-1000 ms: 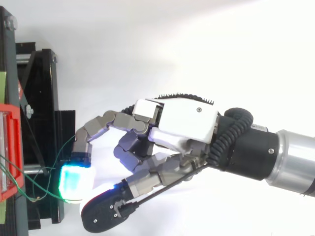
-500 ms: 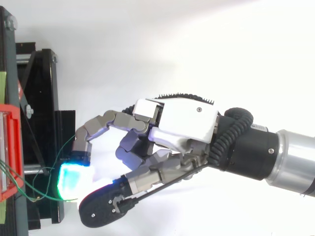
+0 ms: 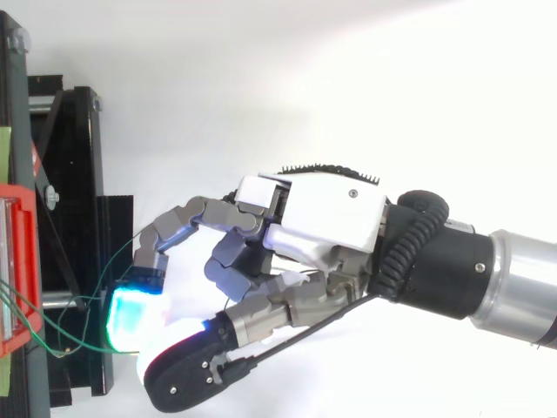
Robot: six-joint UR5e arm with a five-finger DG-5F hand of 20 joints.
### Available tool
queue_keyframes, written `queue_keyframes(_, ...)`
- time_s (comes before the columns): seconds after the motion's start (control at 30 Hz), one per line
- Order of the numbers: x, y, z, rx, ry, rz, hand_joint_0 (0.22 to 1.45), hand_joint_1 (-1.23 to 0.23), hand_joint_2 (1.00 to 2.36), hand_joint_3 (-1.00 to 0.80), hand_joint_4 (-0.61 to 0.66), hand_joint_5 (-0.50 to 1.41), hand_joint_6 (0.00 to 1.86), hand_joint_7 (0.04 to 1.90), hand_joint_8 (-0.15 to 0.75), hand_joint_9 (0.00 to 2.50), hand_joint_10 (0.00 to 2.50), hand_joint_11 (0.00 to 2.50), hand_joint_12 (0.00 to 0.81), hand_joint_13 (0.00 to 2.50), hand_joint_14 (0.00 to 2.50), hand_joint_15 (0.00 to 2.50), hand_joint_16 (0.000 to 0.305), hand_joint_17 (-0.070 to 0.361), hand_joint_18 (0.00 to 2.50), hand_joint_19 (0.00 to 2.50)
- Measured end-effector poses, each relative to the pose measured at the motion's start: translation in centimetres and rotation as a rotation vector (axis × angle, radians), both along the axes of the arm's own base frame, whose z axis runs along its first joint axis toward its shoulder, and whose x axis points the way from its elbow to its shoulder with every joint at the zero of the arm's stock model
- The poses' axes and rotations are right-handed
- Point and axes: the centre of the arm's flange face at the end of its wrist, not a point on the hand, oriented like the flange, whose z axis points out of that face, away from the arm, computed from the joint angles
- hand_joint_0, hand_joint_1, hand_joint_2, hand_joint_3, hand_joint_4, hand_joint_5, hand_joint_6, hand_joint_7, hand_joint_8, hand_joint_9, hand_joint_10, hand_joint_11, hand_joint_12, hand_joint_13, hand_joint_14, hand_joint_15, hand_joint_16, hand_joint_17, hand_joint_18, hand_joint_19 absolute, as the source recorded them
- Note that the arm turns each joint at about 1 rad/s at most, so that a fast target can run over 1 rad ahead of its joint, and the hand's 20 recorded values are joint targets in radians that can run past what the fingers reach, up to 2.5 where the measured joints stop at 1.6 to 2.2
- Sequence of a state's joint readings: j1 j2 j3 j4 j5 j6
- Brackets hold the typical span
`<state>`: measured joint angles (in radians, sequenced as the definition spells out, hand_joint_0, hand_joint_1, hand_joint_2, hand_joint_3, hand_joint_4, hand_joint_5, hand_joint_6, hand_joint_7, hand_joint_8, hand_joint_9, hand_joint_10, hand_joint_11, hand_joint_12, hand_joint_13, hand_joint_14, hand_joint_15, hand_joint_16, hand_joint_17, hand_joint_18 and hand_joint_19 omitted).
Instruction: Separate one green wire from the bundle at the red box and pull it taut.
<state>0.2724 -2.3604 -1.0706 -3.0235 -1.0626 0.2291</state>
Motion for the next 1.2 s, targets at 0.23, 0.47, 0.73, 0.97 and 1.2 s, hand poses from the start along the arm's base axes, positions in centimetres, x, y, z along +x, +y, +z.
queue_keyframes(0.23, 0.00, 0.11, -0.02, -0.001, 0.000, 0.001, 0.37, -0.75, 1.00, -0.50, 0.18, -0.27, 0.88, 0.74, 0.279, 1.14, 2.50, 1.19, 0.320, 1.89, 2.50, 0.24, 0.061, 0.137, 2.05, 1.27)
queue_keyframes(0.47, -0.03, 0.22, -0.05, -0.001, 0.000, 0.002, 0.38, -0.48, 1.00, -0.50, 0.31, -0.22, 0.83, 0.80, 0.313, 1.61, 2.50, 1.44, 0.343, 2.15, 2.50, 0.28, 0.058, 0.130, 2.50, 1.45)
queue_keyframes(0.73, -0.06, 0.24, -0.07, -0.001, 0.000, 0.001, 0.40, -0.53, 1.00, -0.50, 0.29, -0.22, 0.83, 0.82, 0.316, 1.50, 2.50, 1.94, 0.385, 2.18, 2.50, 0.30, 0.056, 0.126, 2.50, 1.58)
queue_keyframes(0.97, -0.07, 0.30, -0.13, -0.001, 0.001, 0.002, 0.43, -0.68, 1.00, -0.50, 0.30, -0.22, 0.84, 0.82, 0.346, 1.48, 2.50, 2.04, 0.388, 2.20, 2.50, 0.19, 0.055, 0.123, 2.50, 1.62)
queue_keyframes(1.2, -0.07, 0.33, -0.14, -0.001, 0.002, 0.001, 0.45, -0.73, 1.00, -0.50, 0.27, -0.21, 0.86, 0.82, 0.330, 1.57, 2.50, 2.15, 0.355, 2.22, 2.50, 0.21, 0.054, 0.122, 2.50, 1.60)
